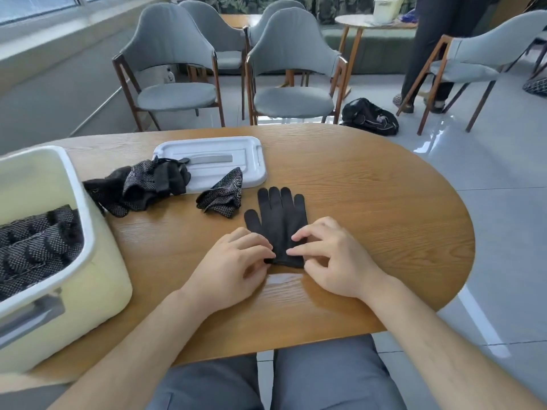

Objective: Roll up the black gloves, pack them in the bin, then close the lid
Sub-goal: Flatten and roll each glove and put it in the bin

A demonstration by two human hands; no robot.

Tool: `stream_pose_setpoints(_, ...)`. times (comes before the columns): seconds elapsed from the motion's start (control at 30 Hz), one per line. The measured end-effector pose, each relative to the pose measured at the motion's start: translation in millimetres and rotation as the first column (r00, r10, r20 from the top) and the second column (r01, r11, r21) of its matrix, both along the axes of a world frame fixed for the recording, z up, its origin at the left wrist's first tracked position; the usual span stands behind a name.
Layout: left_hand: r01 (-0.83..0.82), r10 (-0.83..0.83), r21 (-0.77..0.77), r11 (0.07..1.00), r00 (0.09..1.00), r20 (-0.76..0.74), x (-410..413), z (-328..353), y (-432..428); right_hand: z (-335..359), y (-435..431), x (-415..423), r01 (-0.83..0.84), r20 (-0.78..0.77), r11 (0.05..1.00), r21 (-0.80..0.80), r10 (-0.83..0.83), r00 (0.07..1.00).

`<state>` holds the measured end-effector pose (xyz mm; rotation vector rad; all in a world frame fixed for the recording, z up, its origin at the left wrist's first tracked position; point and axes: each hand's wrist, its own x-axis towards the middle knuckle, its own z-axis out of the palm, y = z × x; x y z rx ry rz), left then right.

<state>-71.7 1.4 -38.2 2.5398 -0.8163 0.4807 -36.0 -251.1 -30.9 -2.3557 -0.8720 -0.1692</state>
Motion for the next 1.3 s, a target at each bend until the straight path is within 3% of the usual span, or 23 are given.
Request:
stream_pose_setpoints(0.13,-0.067,0.069,-0.056,0.996,0.997,0.044,7,7,6,11,14,14,0.043,-0.005,0.997,0.068,-0.043,0.999)
stream_pose_setpoints(0.23,-0.335,0.362,-0.223,0.916,0.927,0.095,28,17,14,24,45,33,0.116,-0.008,0.991,0.070,-0.115,0.993)
stream_pose_setpoints(0.33,-0.632,0.632,-0.336,0.698,0.765,-0.126,51,22,21,30,85,55,0.137,-0.085,0.990,0.009,-0.136,0.987)
stream_pose_setpoints(0.43,-0.787,0.682,-0.283,0.549,0.617,-0.393,67,25,32,38,122,72,0.213,-0.191,0.976,0.043,-0.201,0.961)
stream_pose_setpoints(0.53,-0.806,0.634,-0.229,0.546,0.576,-0.516,69,26,39,40,147,84,0.316,-0.249,0.949,-0.001,-0.307,0.919)
stream_pose_setpoints(0.63,-0.748,0.519,-0.408,0.523,0.659,-0.544,65,25,42,36,161,91,0.330,-0.375,0.943,0.051,-0.288,0.881)
stream_pose_setpoints(0.77,-0.636,0.305,-0.701,0.322,0.771,-0.559,59,24,46,34,161,90,0.342,-0.438,0.915,0.213,-0.224,0.871)
stream_pose_setpoints(0.87,-0.625,0.226,-0.747,0.225,0.780,-0.584,60,28,45,41,154,85,0.348,-0.433,0.876,0.333,-0.185,0.882)
stream_pose_setpoints(0.97,-0.651,0.129,-0.725,0.225,0.758,-0.640,62,35,38,49,147,81,0.363,-0.411,0.833,0.418,-0.183,0.893)
stream_pose_setpoints(1.1,-0.691,0.038,-0.644,0.328,0.691,-0.722,61,38,29,60,136,79,0.382,-0.373,0.791,0.479,-0.211,0.904)
stream_pose_setpoints(1.17,-0.701,-0.022,-0.640,0.314,0.669,-0.743,61,41,21,64,131,79,0.378,-0.382,0.765,0.521,-0.186,0.905)
stream_pose_setpoints(1.3,-0.731,-0.383,-0.682,0.017,0.626,-0.680,59,56,9,70,121,73,0.383,-0.452,0.687,0.617,-0.088,0.887)
